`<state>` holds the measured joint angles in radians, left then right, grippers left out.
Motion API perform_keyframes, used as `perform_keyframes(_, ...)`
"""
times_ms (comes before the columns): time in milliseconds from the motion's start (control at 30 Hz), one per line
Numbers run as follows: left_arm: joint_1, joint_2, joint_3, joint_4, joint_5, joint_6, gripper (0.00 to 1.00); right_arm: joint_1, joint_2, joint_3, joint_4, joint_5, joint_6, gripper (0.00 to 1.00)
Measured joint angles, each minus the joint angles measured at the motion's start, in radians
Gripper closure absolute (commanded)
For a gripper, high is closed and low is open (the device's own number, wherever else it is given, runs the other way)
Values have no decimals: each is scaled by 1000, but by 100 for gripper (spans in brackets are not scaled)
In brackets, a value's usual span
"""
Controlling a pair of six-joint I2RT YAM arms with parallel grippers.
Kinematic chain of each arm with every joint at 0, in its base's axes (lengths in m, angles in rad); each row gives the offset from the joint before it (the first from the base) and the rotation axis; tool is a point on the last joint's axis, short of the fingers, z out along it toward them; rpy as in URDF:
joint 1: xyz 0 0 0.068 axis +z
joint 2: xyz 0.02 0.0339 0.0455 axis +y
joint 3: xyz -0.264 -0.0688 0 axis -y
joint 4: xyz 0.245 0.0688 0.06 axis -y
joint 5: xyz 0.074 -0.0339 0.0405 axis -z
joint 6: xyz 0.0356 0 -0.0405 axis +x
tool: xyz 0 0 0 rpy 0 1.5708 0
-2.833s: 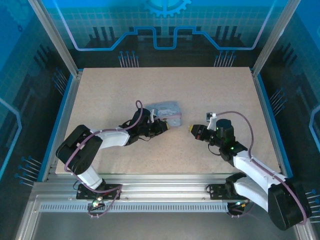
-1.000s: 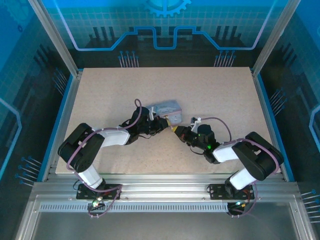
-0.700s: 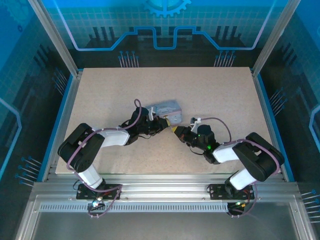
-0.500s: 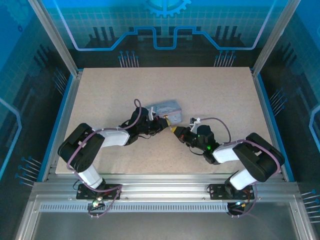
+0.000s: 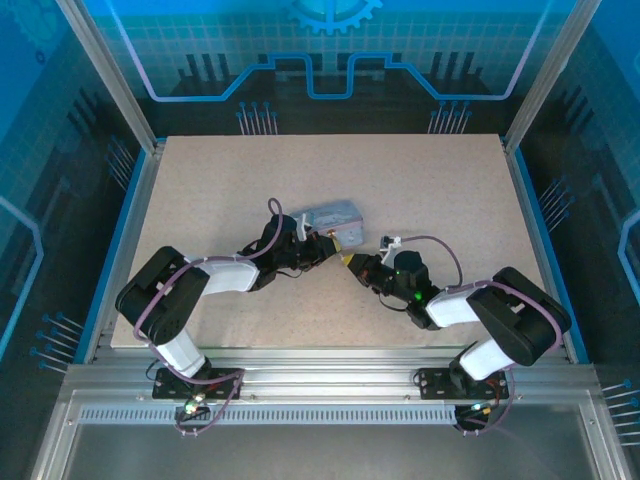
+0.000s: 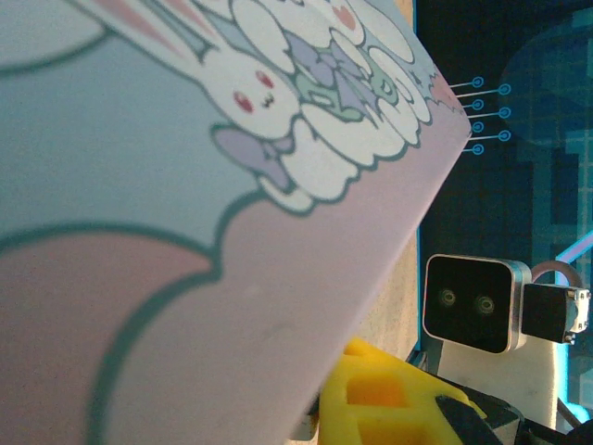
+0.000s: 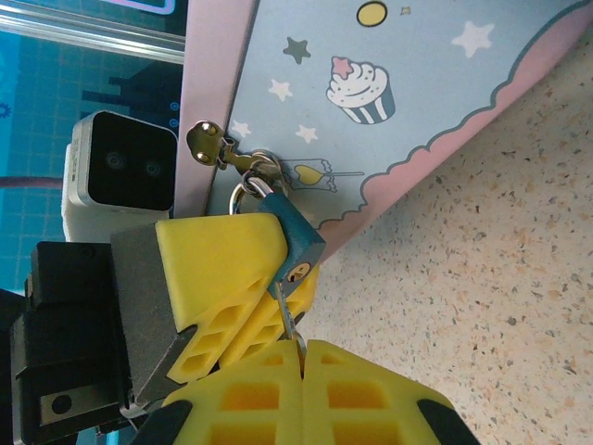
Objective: Unlock the padlock with the key
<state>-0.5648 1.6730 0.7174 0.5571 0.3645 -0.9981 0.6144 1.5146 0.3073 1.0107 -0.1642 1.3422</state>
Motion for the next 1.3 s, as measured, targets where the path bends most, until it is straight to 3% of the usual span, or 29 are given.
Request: perform_keyframes(1300,0,2,0,7,0,-21,94,0,0,-11,-7,0,-12,100)
